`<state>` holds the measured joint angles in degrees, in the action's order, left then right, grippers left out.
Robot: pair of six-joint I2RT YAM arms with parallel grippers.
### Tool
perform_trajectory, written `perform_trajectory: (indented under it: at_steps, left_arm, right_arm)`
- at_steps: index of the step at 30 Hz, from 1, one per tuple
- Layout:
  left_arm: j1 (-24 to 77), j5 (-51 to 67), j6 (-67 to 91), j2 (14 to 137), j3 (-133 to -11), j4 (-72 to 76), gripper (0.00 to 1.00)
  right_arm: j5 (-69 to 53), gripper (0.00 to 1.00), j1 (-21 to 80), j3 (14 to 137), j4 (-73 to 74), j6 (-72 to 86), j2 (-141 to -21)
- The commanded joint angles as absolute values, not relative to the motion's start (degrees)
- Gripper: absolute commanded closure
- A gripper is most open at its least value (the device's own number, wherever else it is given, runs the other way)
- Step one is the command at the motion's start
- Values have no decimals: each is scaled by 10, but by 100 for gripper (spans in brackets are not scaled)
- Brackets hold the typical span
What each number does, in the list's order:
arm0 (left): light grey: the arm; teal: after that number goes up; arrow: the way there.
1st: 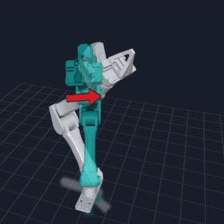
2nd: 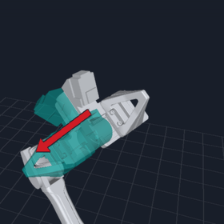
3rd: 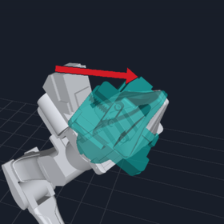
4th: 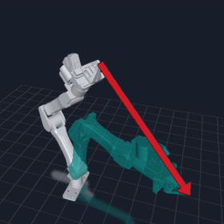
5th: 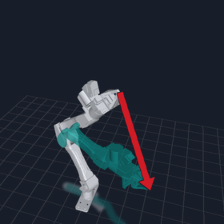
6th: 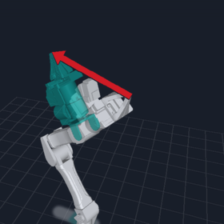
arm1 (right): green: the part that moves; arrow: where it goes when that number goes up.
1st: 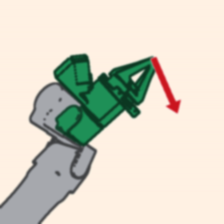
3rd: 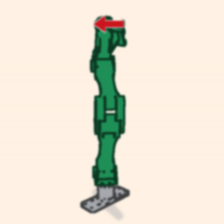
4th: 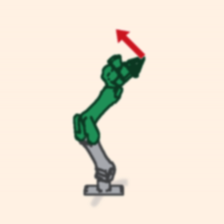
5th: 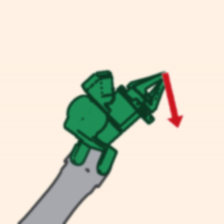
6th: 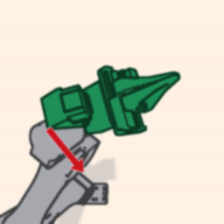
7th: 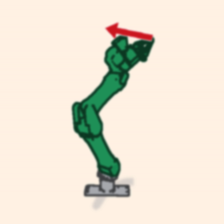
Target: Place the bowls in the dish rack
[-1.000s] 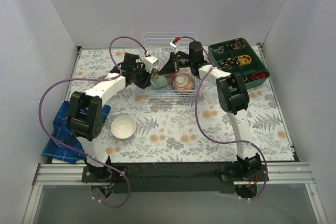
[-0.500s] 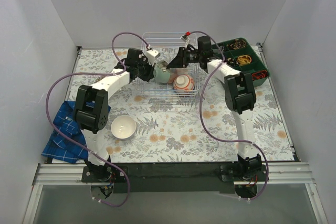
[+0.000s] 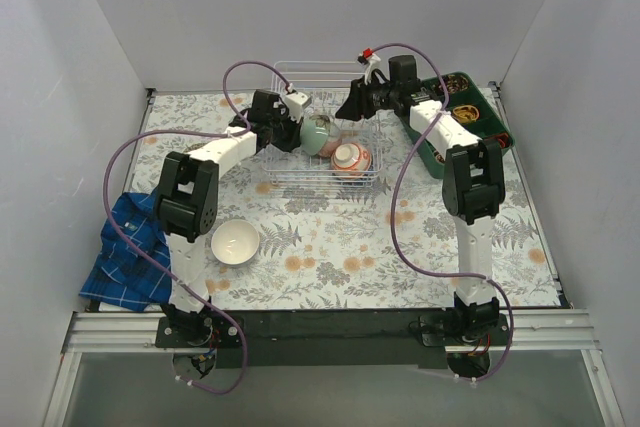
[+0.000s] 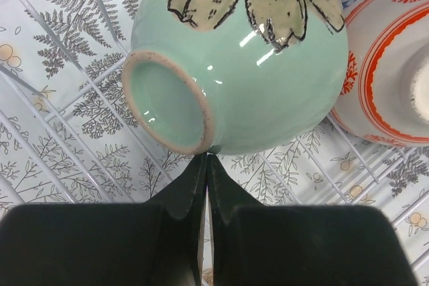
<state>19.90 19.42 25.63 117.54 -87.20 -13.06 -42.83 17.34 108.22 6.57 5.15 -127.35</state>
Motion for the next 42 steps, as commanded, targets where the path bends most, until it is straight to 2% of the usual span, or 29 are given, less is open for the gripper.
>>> perform_trajectory:
  at_steps: [1,12,19,27,34,42]
  left_arm:
    - [214,211,272,1175,-914,-111,100]
    - [214,181,261,1104,-893,-141,100]
    - [213,122,264,1090,-882,-120,100]
    - [209,56,247,1148,-911,-106,100]
    - [211,88,265,1209,-976,-91,100]
    - [218,112,278,1236,-1025,-91,100]
  right_arm:
    - [-393,53,175,1098,99,2,-1234]
    - [-374,58,170,1036,149,-81,-1193]
    - [-381,61,176,1047,123,-61,-1201]
    - [-361,62,185,1061,124,-64,-1202]
    - [-347,62,185,994,127,-84,-1164]
    - [-330,61,183,983,133,-95,-1150]
